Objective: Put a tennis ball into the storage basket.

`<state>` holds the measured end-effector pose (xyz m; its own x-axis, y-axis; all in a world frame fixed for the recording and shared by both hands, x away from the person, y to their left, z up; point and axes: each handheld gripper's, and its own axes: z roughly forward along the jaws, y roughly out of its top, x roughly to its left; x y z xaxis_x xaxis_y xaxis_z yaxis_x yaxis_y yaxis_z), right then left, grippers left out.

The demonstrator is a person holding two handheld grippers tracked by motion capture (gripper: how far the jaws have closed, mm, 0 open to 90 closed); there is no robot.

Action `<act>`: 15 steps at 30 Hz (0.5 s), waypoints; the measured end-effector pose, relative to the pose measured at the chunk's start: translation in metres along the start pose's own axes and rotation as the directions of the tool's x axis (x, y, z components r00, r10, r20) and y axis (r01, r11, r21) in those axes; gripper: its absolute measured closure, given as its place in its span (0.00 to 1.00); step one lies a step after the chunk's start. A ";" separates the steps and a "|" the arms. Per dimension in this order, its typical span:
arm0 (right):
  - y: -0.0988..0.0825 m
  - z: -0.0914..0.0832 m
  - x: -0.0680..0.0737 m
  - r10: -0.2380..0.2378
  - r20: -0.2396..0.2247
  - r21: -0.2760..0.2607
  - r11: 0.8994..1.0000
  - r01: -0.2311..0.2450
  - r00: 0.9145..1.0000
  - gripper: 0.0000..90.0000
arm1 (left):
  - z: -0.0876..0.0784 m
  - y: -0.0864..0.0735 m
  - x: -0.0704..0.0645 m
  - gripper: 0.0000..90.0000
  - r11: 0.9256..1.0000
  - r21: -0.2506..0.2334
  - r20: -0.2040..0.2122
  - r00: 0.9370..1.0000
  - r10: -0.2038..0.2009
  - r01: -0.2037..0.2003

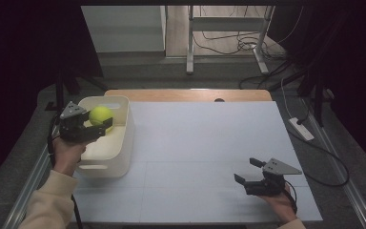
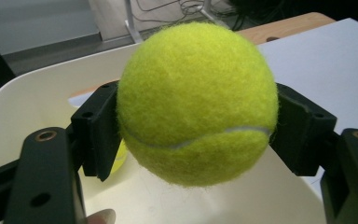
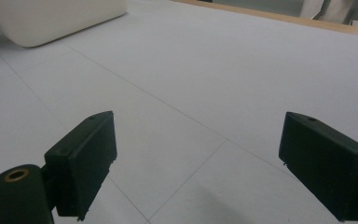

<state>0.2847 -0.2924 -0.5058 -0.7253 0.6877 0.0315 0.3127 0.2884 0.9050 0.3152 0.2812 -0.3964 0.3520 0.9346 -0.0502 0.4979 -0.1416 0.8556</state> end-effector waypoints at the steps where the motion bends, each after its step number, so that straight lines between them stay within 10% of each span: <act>1: 0.000 0.000 0.000 -0.002 0.001 0.000 1.000 0.002 1.000 0.12 | 0.000 -0.001 0.001 0.29 1.000 0.003 -0.004 1.000 0.000 0.000; 15: 0.000 0.000 0.000 0.001 -0.001 0.000 1.000 -0.001 1.000 0.12 | 0.002 -0.001 0.018 0.29 0.999 0.051 -0.049 0.999 -0.017 0.019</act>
<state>0.2846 -0.2920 -0.5059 -0.7258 0.6871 0.0329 0.3136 0.2880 0.9048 0.3224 0.2972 -0.3988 0.3044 0.9517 -0.0394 0.5446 -0.1400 0.8269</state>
